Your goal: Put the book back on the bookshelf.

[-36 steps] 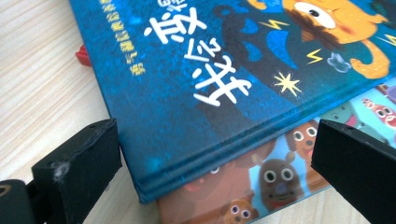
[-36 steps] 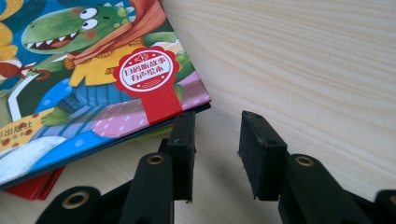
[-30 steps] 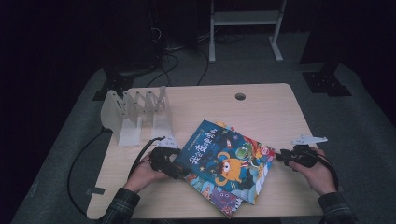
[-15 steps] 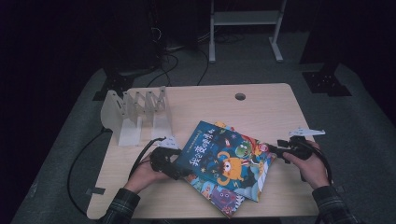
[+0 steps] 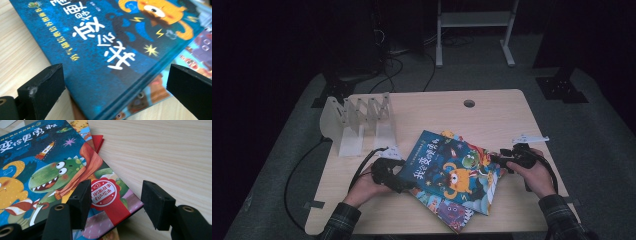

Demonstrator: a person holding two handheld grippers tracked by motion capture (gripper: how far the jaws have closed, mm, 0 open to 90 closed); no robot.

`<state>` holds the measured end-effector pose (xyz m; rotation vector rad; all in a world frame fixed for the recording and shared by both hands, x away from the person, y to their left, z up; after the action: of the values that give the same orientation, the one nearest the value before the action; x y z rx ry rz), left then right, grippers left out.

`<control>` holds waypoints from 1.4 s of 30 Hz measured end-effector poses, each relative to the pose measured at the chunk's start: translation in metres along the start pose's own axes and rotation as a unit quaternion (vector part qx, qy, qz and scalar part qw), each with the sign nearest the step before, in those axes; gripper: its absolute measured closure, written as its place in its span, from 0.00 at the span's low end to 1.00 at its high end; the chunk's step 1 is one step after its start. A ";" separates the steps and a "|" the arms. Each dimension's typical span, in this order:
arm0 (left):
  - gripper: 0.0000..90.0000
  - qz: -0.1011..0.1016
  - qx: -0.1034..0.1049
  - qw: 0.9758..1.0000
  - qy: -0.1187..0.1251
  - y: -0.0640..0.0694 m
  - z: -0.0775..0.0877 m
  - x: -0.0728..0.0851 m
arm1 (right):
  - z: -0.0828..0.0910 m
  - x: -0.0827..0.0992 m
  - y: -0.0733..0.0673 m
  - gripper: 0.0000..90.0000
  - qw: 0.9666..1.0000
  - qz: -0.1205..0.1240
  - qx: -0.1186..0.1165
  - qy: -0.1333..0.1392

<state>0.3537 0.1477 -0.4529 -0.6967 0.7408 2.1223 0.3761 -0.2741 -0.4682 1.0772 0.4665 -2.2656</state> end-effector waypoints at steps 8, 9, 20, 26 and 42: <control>0.01 -0.001 0.002 1.000 0.001 0.004 0.002 0.004 | -0.007 -0.008 -0.003 0.46 1.000 0.020 0.002 -0.008; 0.01 -0.001 0.002 1.000 0.001 0.004 0.002 0.004 | -0.007 -0.008 -0.003 0.46 1.000 0.020 0.002 -0.008; 0.03 -0.002 0.032 0.999 0.005 0.020 0.008 0.013 | -0.028 -0.026 -0.020 0.51 0.996 0.085 0.009 -0.002; 0.02 0.012 0.006 1.000 0.016 0.009 0.013 0.014 | -0.032 -0.029 -0.022 0.45 0.997 0.076 0.008 -0.005; 0.01 0.017 0.001 1.000 0.004 -0.006 0.001 0.009 | -0.008 -0.009 -0.017 0.35 0.999 0.042 0.011 -0.011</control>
<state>0.3530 0.1561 -0.4602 -0.6963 0.7643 2.1508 0.3749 -0.2538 -0.4653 1.0623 0.3801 -2.2120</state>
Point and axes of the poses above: each handheld gripper's, and its own axes: z roughly backward along the jaws, x roughly out of its underside, y roughly to its right, the point moved 2 cm from there along -z, roughly forward along the jaws, and after that the axes turned 11 degrees about z, right-handed, at the moved point
